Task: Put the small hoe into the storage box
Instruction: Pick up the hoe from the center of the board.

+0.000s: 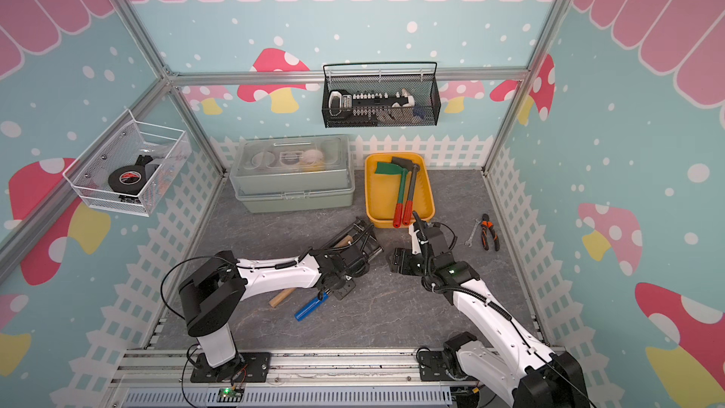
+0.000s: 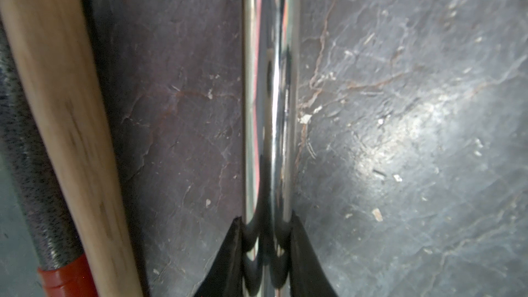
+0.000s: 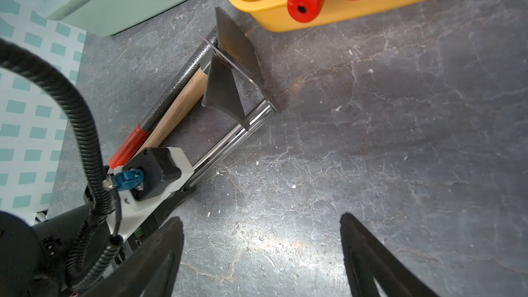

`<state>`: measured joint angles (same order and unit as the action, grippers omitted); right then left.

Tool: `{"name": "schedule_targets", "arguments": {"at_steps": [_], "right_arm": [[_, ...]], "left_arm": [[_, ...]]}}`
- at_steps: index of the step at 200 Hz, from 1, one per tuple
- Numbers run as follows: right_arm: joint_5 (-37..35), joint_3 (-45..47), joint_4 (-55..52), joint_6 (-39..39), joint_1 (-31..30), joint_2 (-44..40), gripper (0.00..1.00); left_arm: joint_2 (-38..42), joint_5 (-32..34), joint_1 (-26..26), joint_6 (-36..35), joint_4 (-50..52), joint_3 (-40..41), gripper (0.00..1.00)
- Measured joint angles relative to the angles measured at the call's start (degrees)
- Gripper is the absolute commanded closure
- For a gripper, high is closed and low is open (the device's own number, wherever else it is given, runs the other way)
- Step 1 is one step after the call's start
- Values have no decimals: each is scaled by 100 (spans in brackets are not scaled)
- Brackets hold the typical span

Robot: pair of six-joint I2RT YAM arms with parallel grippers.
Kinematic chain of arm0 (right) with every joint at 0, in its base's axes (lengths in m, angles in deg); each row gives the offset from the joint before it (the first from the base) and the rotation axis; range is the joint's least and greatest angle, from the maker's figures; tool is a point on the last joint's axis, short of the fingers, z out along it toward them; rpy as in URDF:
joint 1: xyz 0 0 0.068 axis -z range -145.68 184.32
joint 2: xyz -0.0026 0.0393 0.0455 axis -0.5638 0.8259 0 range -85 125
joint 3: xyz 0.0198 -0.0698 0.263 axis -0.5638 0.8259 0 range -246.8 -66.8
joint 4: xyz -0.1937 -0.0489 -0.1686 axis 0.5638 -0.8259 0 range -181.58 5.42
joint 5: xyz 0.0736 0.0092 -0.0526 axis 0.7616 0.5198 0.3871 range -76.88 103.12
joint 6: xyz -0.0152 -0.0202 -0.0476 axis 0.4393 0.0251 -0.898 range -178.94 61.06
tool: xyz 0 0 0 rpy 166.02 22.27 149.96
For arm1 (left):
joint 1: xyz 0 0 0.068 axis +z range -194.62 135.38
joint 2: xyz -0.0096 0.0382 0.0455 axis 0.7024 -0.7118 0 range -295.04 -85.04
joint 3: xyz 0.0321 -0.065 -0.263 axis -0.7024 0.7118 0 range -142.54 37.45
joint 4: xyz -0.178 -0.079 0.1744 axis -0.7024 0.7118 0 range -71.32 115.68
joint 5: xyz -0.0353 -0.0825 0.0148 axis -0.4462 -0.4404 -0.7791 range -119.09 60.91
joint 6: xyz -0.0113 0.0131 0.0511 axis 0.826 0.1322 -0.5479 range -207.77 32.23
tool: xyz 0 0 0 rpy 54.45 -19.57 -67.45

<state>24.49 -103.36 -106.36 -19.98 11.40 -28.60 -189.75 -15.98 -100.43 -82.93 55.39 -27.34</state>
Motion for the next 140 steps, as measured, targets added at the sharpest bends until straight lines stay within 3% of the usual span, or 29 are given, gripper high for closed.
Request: {"name": "schedule_targets", "arguments": {"at_steps": [140], "right_arm": [[-24,1047,713,1729,0,-592,15]], "left_arm": [[2,-232,-350,-269,28,-382,100]]}}
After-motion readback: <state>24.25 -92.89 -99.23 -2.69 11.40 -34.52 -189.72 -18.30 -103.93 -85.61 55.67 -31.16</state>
